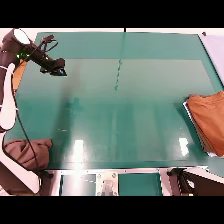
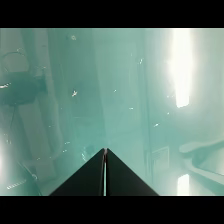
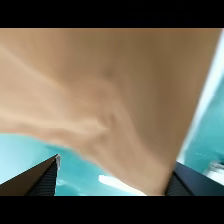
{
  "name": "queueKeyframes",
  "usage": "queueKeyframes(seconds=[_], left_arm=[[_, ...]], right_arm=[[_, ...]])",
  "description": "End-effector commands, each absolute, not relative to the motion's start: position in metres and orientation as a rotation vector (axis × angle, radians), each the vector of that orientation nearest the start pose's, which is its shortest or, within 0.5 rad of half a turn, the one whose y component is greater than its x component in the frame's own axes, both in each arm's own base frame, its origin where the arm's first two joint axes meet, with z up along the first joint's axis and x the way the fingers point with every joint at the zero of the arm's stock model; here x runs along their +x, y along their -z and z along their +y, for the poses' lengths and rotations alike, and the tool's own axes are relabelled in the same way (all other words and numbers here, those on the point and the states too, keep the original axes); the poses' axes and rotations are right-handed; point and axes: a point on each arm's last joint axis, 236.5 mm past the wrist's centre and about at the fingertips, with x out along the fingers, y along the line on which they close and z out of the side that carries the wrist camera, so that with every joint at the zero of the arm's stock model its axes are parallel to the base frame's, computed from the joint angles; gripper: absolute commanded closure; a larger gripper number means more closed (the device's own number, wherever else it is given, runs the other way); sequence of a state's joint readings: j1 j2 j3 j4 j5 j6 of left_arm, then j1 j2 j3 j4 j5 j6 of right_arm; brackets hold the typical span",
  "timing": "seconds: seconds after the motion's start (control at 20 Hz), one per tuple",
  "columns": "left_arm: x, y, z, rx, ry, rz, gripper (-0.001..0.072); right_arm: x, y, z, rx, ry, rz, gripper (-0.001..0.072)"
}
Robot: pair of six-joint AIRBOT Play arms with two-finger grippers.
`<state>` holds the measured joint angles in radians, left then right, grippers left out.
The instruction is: Fold the shirts.
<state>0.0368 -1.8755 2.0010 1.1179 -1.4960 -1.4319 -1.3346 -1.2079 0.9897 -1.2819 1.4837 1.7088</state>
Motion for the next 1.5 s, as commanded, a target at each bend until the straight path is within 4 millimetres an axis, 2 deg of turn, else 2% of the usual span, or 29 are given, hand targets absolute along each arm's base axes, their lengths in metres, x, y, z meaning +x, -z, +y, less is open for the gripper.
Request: queueKeyframes(seconds=[0.0,0.15,0.3,0.35,0.4,0.45,0.5,0.55,0.65,0.75,0.9,1.05,1.15,1.25,1.3,1.45], left_arm=[[0.508,-0.036,-0.085,-0.247,0.418,1.307,0.0688],[0.508,-0.05,-0.088,-0.239,0.433,1.288,0.0688],[0.511,-0.083,-0.092,-0.228,0.439,1.201,0.0688],[0.511,-0.095,-0.092,-0.222,0.438,1.172,0.0688],[0.509,-0.11,-0.092,-0.213,0.439,1.138,0.0688],[0.505,-0.124,-0.092,-0.205,0.442,1.113,0.0688],[0.5,-0.137,-0.092,-0.197,0.444,1.091,0.0688],[0.494,-0.15,-0.093,-0.19,0.447,1.073,0.0689],[0.478,-0.165,-0.097,-0.162,0.459,1.074,0.0689],[0.455,-0.158,-0.109,-0.142,0.473,1.128,0.0689],[0.408,-0.123,-0.136,-0.092,0.507,1.257,0.0689],[0.351,-0.082,-0.15,-0.075,0.519,1.363,0.0689],[0.309,-0.055,-0.151,-0.093,0.504,1.408,0.0689],[0.277,-0.036,-0.146,-0.121,0.48,1.442,0.0689],[0.268,-0.029,-0.143,-0.13,0.465,1.443,0.0689],[0.261,-0.025,-0.142,-0.146,0.453,1.451,0.0688]], right_arm=[[0.097,0.03,-0.238,1.347,0.97,1.267,0.0026],[0.102,-0.006,-0.246,1.356,0.979,1.249,0.0038],[0.108,-0.049,-0.244,1.391,1.01,1.245,0.0038],[0.122,-0.063,-0.247,1.357,0.98,1.221,0.0046],[0.142,-0.075,-0.248,1.308,0.934,1.191,0.03],[0.167,-0.085,-0.247,1.254,0.867,1.162,0.0693],[0.196,-0.094,-0.241,1.207,0.786,1.128,0.0672],[0.23,-0.104,-0.23,1.156,0.679,1.094,0.0695],[0.282,-0.114,-0.197,1.034,0.504,1.074,0.0696],[0.309,-0.113,-0.152,0.885,0.364,1.151,0.0696],[0.324,-0.1,-0.073,0.708,0.178,1.249,0.0696],[0.315,-0.073,0.001,0.553,0.035,1.264,0.0697],[0.293,-0.048,0.048,0.479,-0.063,1.272,0.0697],[0.274,-0.027,0.078,0.439,-0.124,1.268,0.0697],[0.268,-0.021,0.088,0.44,-0.142,1.272,0.0697],[0.262,-0.016,0.101,0.424,-0.18,1.278,0.0696]])
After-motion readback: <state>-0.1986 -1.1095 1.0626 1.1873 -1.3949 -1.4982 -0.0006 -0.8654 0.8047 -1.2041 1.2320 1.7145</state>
